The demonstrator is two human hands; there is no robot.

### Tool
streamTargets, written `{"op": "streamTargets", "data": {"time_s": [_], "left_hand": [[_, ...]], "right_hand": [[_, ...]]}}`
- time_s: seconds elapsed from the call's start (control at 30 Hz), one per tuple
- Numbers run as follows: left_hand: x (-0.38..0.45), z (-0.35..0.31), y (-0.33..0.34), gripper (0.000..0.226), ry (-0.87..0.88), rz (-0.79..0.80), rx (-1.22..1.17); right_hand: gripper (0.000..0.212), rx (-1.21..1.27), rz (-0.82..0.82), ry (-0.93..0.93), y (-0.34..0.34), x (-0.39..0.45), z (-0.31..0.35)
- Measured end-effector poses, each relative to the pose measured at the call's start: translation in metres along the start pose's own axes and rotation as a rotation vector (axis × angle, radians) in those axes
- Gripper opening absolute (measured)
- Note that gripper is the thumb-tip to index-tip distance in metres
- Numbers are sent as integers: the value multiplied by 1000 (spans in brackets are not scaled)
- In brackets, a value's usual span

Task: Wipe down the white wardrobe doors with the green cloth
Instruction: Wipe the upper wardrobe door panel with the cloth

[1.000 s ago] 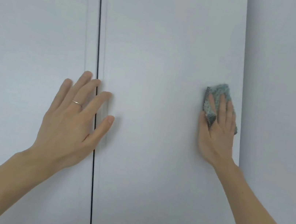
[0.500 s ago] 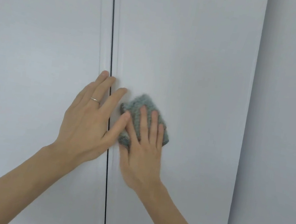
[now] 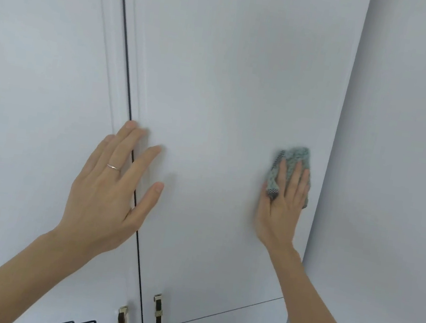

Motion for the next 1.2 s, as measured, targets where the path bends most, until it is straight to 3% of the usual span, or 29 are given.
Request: {"op": "streamTargets", "data": {"time_s": [0.17, 0.27, 0.33, 0.53, 0.63, 0.73, 0.87, 1.03, 1.1, 1.2], "left_hand": [[-15, 1, 7, 54, 17, 2, -25], [-24, 7, 8, 52, -24, 29, -88], [-32, 13, 7, 51, -63, 35, -127], [-55, 23, 16, 46, -60, 40, -119], [-66, 22, 20, 48, -60, 77, -126], [-75, 20, 25, 48, -47, 88, -124], [-86, 17, 33, 48, -62, 89, -144], [-95, 15, 39, 50, -52, 116, -123], [-99, 16, 40, 51, -39, 120, -112], [-100, 18, 41, 52, -26, 117, -98]], "right_hand": [[59, 205, -201, 409, -4, -9, 0], [68, 312, -363, 620, 10, -24, 25], [64, 287, -317, 485, 28, -39, 61], [66, 107, 187, -382, 92, -134, 161], [63, 29, 310, -661, 89, -167, 129], [66, -71, 402, -731, 80, -187, 70], [77, -83, 373, -421, 70, -217, 7], [80, 18, 295, -196, 74, -226, 4], [75, 135, 209, 84, 73, -216, 6], [57, 312, -58, 487, 57, -173, -5]]}}
Point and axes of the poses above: each hand's wrist, its own x-axis towards the middle knuckle, its own y-axis out of the palm, z = x × y, the point moved 3 cm from there along x, towards the middle knuckle, and after that the axes turned 14 degrees about -y, right-handed, at the moved point
